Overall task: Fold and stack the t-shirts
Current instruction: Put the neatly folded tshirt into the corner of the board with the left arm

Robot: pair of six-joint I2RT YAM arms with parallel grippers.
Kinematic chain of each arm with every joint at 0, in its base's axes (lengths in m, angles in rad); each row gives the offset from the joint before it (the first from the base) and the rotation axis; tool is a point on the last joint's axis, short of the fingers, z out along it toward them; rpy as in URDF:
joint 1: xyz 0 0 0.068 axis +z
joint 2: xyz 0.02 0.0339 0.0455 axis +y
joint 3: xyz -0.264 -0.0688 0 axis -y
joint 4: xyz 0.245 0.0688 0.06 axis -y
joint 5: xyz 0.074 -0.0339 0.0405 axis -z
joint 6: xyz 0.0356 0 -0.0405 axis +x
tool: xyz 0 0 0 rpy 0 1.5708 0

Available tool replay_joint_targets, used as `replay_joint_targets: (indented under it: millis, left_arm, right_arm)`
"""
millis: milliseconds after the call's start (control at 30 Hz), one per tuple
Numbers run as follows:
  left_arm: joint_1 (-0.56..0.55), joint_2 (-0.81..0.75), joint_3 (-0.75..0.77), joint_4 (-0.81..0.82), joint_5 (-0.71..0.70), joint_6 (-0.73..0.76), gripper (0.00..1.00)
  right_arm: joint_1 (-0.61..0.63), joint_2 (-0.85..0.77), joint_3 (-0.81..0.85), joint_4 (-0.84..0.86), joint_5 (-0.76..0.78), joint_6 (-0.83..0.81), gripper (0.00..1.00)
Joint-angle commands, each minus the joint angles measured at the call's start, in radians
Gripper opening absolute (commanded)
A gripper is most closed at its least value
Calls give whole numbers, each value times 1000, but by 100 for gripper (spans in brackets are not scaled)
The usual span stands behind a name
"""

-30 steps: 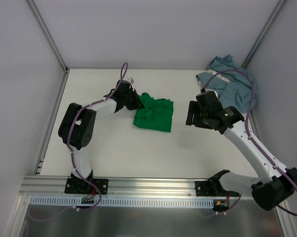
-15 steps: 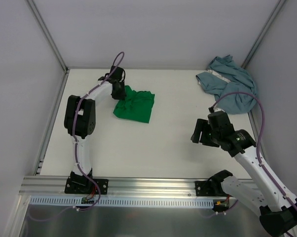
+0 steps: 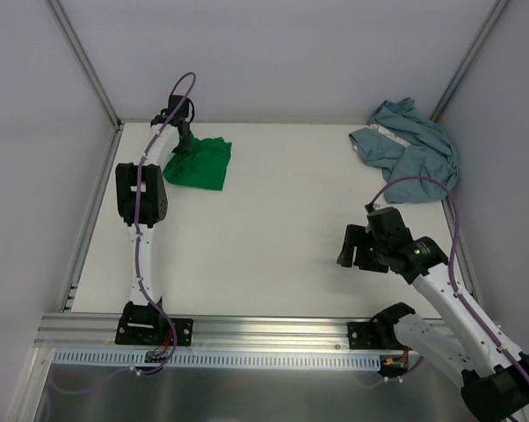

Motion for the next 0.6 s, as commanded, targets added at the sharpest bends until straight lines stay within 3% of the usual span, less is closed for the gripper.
replay_joint_targets:
  millis: [0,567]
  left_arm:
    - [28,40,103,-30,-87,100,0]
    - [246,76,114,238,-20,274,0]
  right_arm:
    - [-15,35,-16,46,-43,-33,72]
    - [-47,147,-74,101,-128,-51,72]
